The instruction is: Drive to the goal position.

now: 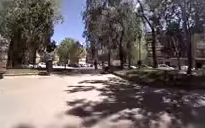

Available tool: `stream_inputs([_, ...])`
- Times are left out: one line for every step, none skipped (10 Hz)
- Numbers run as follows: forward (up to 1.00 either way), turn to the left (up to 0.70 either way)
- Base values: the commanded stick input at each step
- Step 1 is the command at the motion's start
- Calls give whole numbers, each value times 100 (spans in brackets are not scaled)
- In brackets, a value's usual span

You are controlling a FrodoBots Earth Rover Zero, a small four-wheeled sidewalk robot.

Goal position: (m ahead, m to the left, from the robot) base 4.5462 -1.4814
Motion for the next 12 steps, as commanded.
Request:
stream_inputs([70,1])
stream_inputs([70,1])
stream_inputs([70,1])
stream_inputs([70,1])
stream_inputs([70,1])
stream_inputs([70,0])
stream_inputs([70,-7])
stream_inputs([70,-12])
stream_inputs([70,-8])
stream_inputs([70,1])
stream_inputs([70,1])
stream_inputs([70,1])
